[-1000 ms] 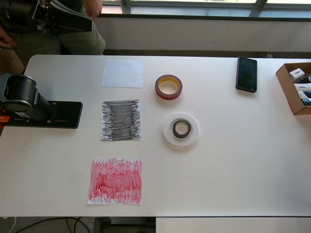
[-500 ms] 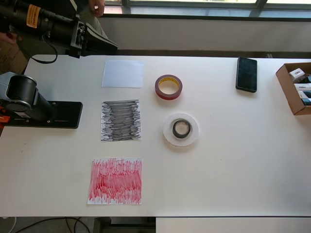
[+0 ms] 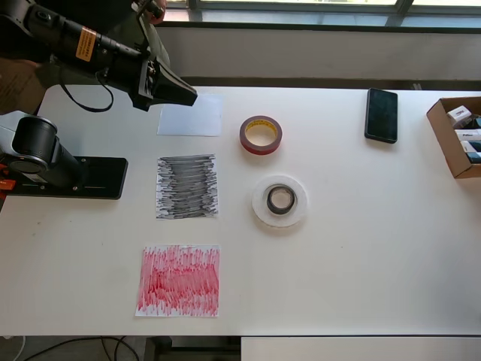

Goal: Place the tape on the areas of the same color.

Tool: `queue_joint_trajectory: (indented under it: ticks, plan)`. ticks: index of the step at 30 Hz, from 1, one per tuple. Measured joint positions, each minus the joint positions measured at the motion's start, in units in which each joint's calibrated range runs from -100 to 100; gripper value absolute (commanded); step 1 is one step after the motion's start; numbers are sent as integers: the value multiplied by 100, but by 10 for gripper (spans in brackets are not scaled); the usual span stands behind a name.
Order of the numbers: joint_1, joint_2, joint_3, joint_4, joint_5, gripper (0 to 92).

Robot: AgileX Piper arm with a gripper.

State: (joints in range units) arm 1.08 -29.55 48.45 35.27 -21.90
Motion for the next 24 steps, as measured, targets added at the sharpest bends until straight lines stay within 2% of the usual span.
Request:
queue_joint_trajectory:
  ticks: [18, 24]
  plan:
    - [-240, 1010, -17, -149, 0, 77]
    - [-240, 1524, -401, -134, 135, 77]
